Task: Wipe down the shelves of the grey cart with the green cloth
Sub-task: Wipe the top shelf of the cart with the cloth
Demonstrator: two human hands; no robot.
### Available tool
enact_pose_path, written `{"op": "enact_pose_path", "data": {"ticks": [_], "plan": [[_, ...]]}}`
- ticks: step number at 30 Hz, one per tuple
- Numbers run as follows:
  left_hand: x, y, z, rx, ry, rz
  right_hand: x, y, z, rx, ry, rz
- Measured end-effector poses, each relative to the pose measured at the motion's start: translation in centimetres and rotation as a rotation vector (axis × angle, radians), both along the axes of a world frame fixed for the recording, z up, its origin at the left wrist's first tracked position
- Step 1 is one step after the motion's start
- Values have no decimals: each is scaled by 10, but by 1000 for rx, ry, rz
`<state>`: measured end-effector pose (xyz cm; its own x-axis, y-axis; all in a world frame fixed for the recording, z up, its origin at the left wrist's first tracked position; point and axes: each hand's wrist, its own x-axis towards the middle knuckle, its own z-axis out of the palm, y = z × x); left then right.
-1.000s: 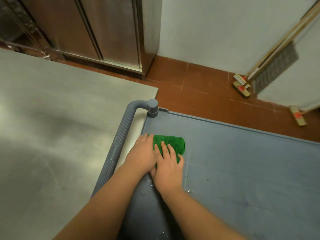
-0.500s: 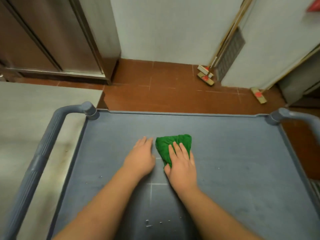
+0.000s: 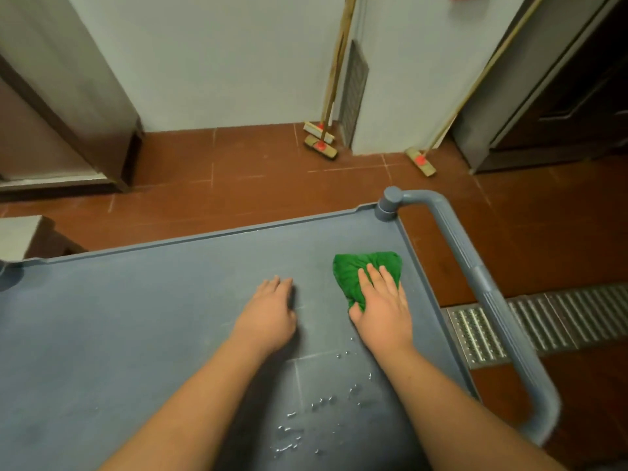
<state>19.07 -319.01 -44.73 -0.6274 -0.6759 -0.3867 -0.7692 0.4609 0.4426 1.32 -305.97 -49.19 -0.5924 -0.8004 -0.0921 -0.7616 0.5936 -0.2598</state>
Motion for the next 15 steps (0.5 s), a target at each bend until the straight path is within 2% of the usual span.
{"op": "enact_pose_path", "data": {"ticks": [6,15], "plan": [[-27,6,0,1,-27,-41,-42,33,1,-3,-8,-71],[-29,14,5,-12,-51,-60,-25,77,-4,-47,-49,-87]]}}
